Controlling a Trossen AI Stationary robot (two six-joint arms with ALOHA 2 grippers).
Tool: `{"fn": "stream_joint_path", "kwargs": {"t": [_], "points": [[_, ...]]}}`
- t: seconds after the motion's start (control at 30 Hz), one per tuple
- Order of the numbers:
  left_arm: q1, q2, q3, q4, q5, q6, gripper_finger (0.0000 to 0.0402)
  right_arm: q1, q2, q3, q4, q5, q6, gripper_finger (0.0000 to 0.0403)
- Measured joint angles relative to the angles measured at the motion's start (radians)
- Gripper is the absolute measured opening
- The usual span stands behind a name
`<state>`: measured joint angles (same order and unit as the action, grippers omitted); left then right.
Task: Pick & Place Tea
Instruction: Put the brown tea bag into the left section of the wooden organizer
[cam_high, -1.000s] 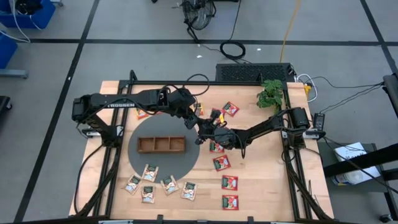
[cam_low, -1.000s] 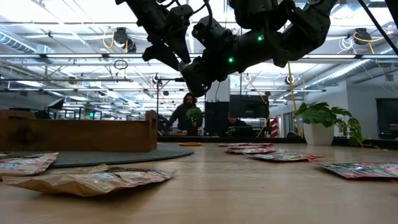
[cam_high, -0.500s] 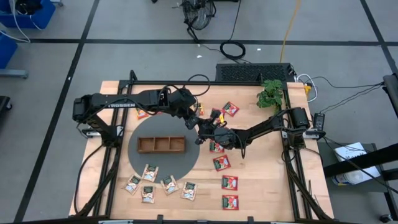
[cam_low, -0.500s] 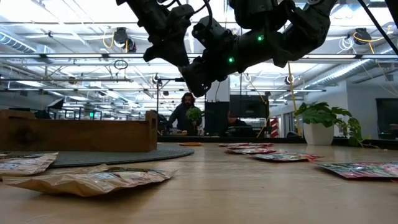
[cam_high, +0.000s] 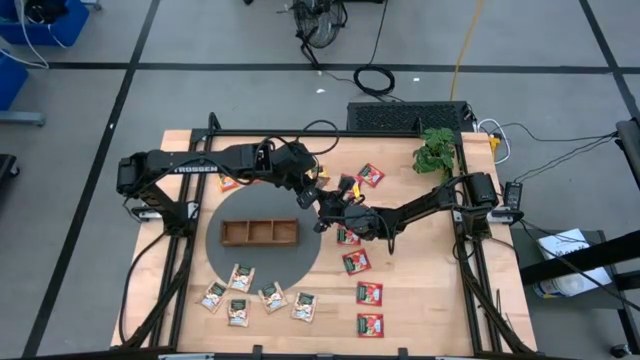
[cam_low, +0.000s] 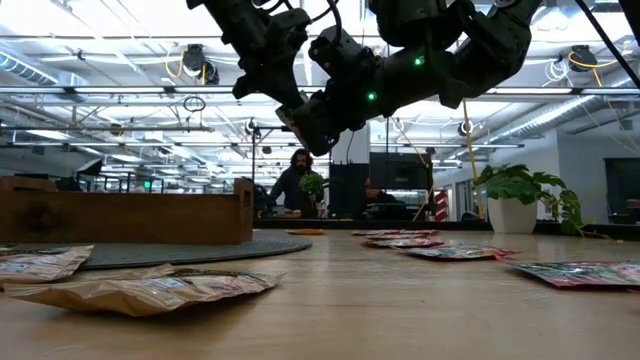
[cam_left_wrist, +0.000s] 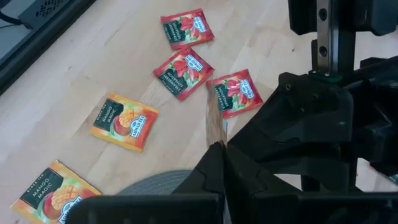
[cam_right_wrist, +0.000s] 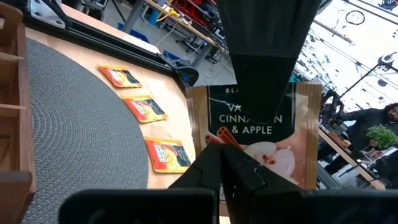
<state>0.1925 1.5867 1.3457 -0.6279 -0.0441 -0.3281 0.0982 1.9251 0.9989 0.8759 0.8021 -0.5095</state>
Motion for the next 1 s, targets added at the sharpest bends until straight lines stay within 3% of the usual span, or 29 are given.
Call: {"fn": "stream_joint_path", "kwargs": {"t": [0.2,0.4,0.5,0.6,0.7,0.9,1.0], "points": [[0.000,-0.005,0.000,-0.059,0.007,0.038,0.0002,0.009,0.000,0.000,-0.056,-0.055,0.029,0.0090],[-0.004,-0.065,0.000,-0.284,0.023,0.125,0.0001,0.030,0.000,0.000,-0.058,0.159,0.028,0.0202],[-0.012,-0.109,0.001,-0.464,0.016,0.143,0.0001,0.042,-0.005,0.000,-0.064,0.265,-0.007,0.0237],[-0.036,-0.148,0.001,-0.620,0.001,0.139,0.0001,0.049,-0.038,-0.025,-0.069,0.271,0.010,0.0252],[-0.072,-0.172,0.001,-0.740,-0.040,0.135,0.0001,0.039,-0.111,-0.091,-0.070,0.151,0.137,0.0254],[-0.159,-0.193,0.001,-0.835,-0.036,0.207,0.0001,-0.031,-0.352,-0.265,-0.161,-0.289,0.415,0.0239],[-0.204,-0.200,-0.004,-0.876,-0.022,0.235,0.0000,-0.052,-0.469,-0.368,-0.160,-0.365,0.461,0.0233]]}}
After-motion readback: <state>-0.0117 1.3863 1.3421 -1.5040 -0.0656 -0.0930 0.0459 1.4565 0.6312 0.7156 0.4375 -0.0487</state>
